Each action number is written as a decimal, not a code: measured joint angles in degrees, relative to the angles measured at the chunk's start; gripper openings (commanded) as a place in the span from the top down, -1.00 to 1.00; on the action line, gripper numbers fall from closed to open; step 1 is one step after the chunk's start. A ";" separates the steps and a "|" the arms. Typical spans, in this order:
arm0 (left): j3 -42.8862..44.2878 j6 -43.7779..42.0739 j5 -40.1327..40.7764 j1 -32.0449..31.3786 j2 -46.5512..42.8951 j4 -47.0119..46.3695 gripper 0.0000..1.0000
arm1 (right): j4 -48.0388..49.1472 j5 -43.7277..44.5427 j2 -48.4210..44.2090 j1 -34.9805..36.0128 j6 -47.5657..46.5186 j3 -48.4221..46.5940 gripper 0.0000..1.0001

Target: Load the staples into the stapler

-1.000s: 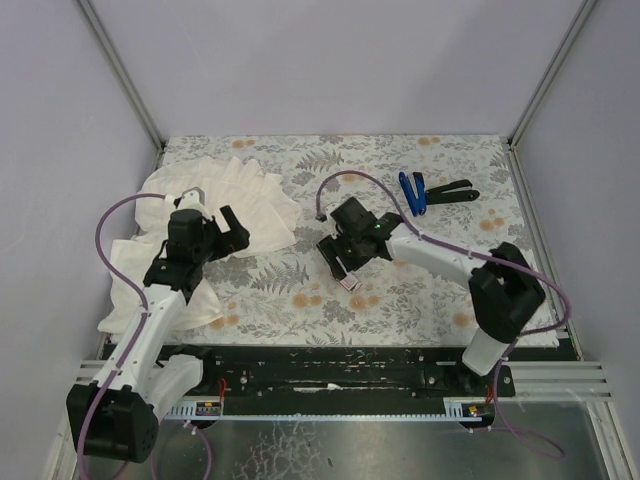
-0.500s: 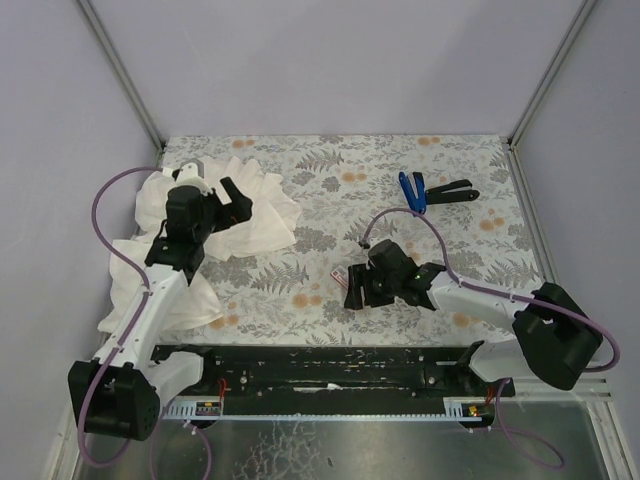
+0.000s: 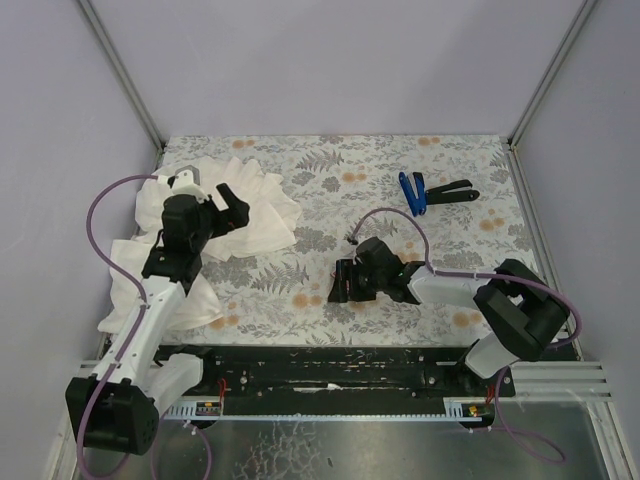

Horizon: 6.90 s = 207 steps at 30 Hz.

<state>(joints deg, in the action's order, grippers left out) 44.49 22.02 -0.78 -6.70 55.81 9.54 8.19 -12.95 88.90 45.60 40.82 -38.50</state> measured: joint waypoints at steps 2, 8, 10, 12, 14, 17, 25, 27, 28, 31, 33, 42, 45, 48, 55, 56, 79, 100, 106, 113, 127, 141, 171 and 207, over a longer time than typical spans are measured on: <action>0.00 0.00 -0.02 0.00 0.46 0.00 -1.00 | 0.26 0.26 0.44 0.07 0.26 -0.02 -0.28; 0.00 0.00 -0.04 0.00 1.14 0.00 -1.00 | 0.07 4.74 0.31 0.17 0.52 -0.22 -0.29; 0.00 0.00 -0.02 0.00 1.11 0.02 -1.00 | 0.11 6.75 0.04 0.22 0.37 -0.09 -0.30; 0.00 0.00 0.04 0.00 1.09 0.02 -1.00 | 0.35 8.98 -0.42 0.22 0.09 0.35 -0.32; 0.00 0.00 0.15 0.00 1.01 0.00 -1.00 | 0.55 10.54 -0.79 0.22 -0.37 0.68 -0.33; 0.00 -0.02 0.15 0.00 0.92 -0.02 -1.00 | 1.03 12.22 -0.79 0.22 -1.51 0.76 -0.34; 0.00 -0.04 -0.31 0.00 0.96 -0.09 -1.00 | 2.38 11.41 1.97 -2.40 -5.57 -1.66 -0.50; 0.00 -0.07 -0.66 -0.07 1.31 -0.26 -1.00 | 4.11 9.75 2.80 -4.35 -6.69 -1.86 -0.51; 0.00 -0.07 -0.98 -0.13 1.64 -0.42 -0.98 | 4.66 8.61 2.99 -5.51 -7.23 -1.86 -0.52; 0.07 -0.28 -1.95 -1.92 4.17 -0.96 -0.94 | 5.16 5.01 3.08 -9.18 -8.46 -1.79 -0.53; 0.33 -0.48 -2.56 -4.52 6.69 -0.96 -0.93 | 4.87 2.91 2.86 -11.50 -9.46 -1.79 -0.53; 12.07 -4.52 -10.56 -20.20 27.26 -1.07 -0.87 | -2.01 -0.55 -12.63 -19.23 -13.40 -0.81 -0.55; 18.38 -7.93 -12.94 -23.80 35.43 -1.27 -0.83 | -4.61 -1.66 -19.98 -23.19 -13.49 0.85 -0.57; 23.34 -11.56 -15.10 -26.36 42.91 -0.85 -0.83 | -6.36 -1.77 -25.29 -24.94 -13.16 3.02 -0.60; 27.93 -16.81 -18.40 -29.05 54.51 1.01 -0.82 | -6.75 -1.49 -32.37 -25.16 -9.33 11.43 -0.62; 28.02 -17.46 -18.69 -29.38 55.49 1.33 -0.82 | -6.78 -1.49 -32.96 -25.16 -8.76 12.44 -0.62; 26.71 -27.69 -9.14 -39.39 56.61 3.65 -0.12 | -7.67 -1.53 -44.26 -25.16 -5.25 19.52 -0.64; 11.78 -27.21 -4.74 -53.59 44.92 2.51 -0.07 | -11.93 -3.63 -45.83 -25.20 3.52 26.82 -0.09; 10.99 -26.80 -4.85 -54.34 44.30 2.45 0.00 | -6.12 -9.42 -38.93 -25.20 6.38 27.23 0.01; 11.65 -26.84 -4.79 -54.88 45.03 2.16 0.12 | 0.17 -15.61 -28.22 -25.22 6.99 27.21 0.15; 12.02 -26.93 -4.52 -56.30 45.46 1.77 0.15 | 6.86 -20.04 -19.69 -25.22 5.66 24.39 0.30; 12.04 -27.06 -4.33 -56.70 45.48 1.70 0.17 | 10.60 -23.34 -13.51 -25.22 4.00 24.04 0.51; 12.70 -28.33 -3.87 -57.44 45.81 0.52 0.27 | -0.96 -13.18 -21.44 -25.20 -0.81 22.75 1.00; 12.68 -28.96 -1.70 -57.92 45.94 1.18 -0.15 | -13.33 3.04 -30.80 -25.22 -0.26 21.70 0.79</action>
<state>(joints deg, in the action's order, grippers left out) 57.17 -6.94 -2.48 -64.62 101.75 10.72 -5.15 -9.91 58.11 20.38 40.56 -16.80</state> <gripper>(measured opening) 0.476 0.036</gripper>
